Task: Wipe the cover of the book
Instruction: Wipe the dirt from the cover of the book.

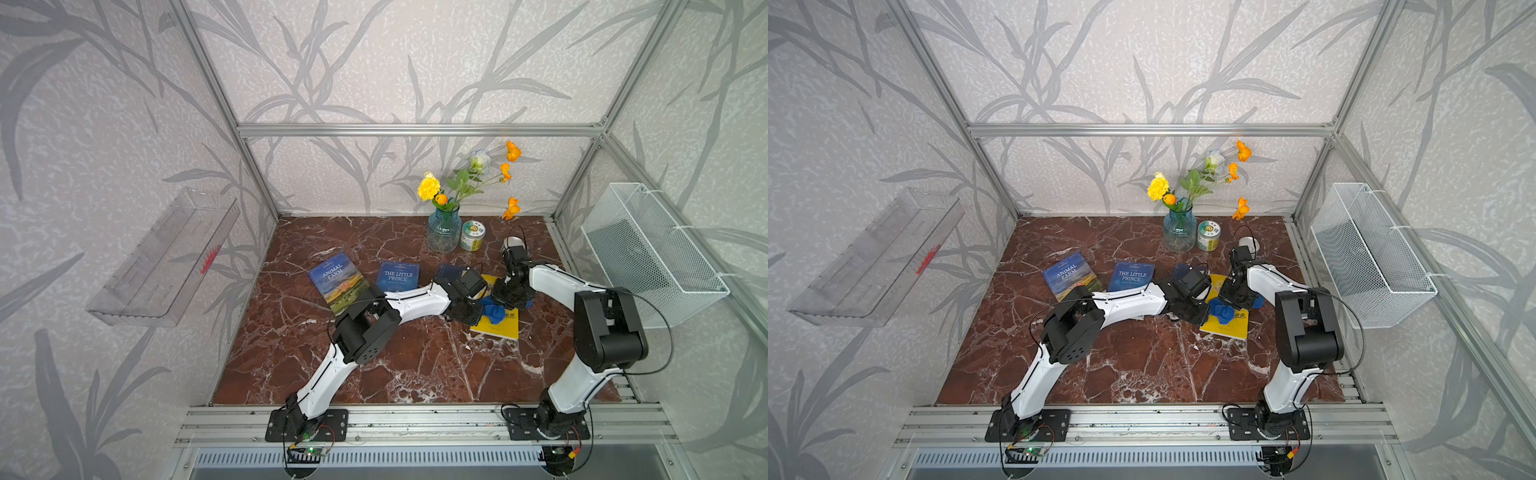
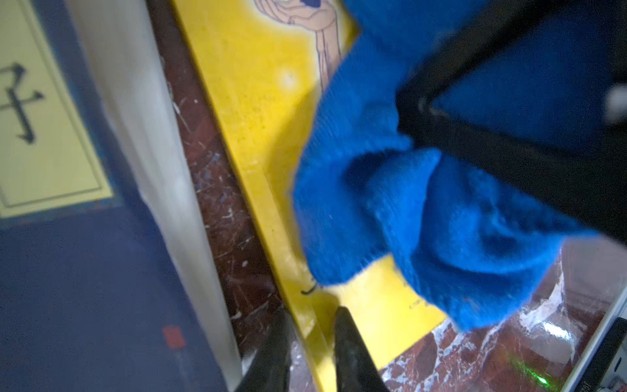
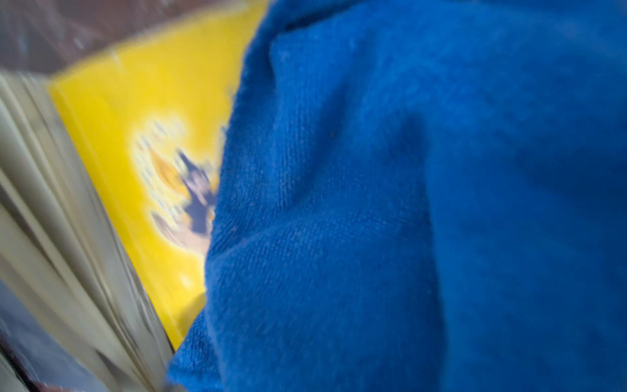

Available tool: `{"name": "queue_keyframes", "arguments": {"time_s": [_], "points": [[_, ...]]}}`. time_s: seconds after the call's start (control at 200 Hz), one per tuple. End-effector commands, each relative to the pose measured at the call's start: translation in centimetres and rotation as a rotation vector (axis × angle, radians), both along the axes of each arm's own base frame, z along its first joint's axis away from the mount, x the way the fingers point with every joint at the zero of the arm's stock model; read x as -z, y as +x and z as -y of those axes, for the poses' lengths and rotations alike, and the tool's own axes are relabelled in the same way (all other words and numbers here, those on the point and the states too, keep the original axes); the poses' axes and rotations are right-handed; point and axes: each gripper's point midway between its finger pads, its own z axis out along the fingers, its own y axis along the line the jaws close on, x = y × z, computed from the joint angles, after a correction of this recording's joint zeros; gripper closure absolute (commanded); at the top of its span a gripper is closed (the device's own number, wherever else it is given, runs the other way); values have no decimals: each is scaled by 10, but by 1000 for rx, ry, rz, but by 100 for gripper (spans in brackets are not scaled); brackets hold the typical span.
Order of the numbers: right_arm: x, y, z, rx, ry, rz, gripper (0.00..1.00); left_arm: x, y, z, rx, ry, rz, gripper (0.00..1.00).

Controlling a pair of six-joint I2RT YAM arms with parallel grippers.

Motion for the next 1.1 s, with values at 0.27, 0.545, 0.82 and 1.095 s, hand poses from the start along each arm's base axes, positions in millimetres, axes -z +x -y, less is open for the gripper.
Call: {"name": "queue_keyframes", "arguments": {"time_s": [0.27,0.545,0.82,1.095], "points": [[37,-70,5,-110,-83,-192,84,57,-27,-41,-8,194,-132,77],[18,-100,0,-139,-50,-132,84,53,-30,-39,-9,180,-148,77],[6,-54,2,-142,-52,-164,82,51,-28,-40,-13,181,-138,79],[-45,-59,9,-154,-52,-26,33,44,-29,-39,-15,163,-129,80]]}}
